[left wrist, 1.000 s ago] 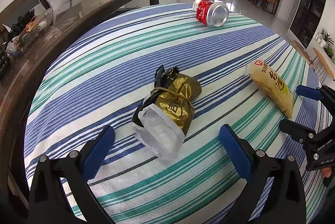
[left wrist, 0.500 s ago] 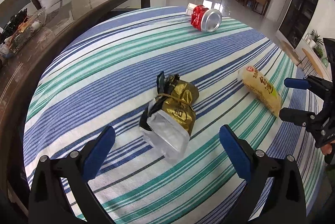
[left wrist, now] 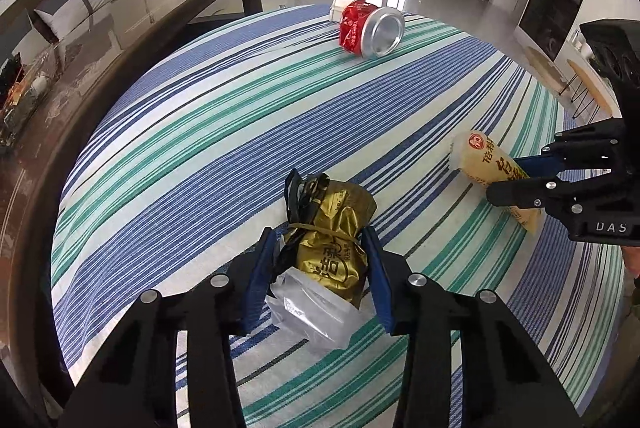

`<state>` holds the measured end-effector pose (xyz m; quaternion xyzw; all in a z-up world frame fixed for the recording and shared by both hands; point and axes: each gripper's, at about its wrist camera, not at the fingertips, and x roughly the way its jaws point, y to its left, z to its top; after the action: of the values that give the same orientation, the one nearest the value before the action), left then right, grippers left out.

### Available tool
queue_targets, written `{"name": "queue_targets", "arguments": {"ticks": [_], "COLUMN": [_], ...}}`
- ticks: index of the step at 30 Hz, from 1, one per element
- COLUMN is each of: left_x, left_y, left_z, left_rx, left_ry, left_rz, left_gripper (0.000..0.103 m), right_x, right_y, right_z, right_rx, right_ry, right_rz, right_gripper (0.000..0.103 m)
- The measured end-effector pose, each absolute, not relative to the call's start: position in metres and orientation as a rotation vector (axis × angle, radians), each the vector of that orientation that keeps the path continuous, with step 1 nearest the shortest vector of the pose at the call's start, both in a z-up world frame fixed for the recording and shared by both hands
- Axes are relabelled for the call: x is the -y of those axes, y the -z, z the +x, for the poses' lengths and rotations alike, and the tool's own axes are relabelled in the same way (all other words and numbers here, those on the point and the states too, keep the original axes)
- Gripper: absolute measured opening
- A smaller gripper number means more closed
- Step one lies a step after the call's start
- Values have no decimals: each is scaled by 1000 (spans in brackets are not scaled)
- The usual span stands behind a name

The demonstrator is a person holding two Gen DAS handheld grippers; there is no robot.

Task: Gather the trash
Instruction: 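Grasp the yellow snack bar packet with the right tool while the left tool holds the foil, then carry both items over the blue wastebasket and open both tools to drop them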

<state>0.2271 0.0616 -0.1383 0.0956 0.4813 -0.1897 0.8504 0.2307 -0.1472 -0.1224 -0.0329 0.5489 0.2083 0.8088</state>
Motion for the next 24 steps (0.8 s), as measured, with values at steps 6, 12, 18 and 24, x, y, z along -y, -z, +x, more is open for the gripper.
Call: {"name": "queue_targets", "arguments": {"ticks": [6,12,18,24], "left_x": [-39,16,89,172], "left_y": [112,84,65,62], "left_z": [198,168,144,116], "left_rx": [-950,-895,-874,-882], "left_ry": [446,552,679,807], "left_rz": [167,141,131,151], "left_gripper": [42,42,42,42], "right_x": [191,258,337,431], "right_y": [88,69,53,62], "right_z": [198,157,110,66], "right_rx": [-1083,-1033,-980,-982], "right_ry": [-420,-350,-234,-47], "right_rz": [0,79,148,215], "right_gripper": [18,18,18,18]}}
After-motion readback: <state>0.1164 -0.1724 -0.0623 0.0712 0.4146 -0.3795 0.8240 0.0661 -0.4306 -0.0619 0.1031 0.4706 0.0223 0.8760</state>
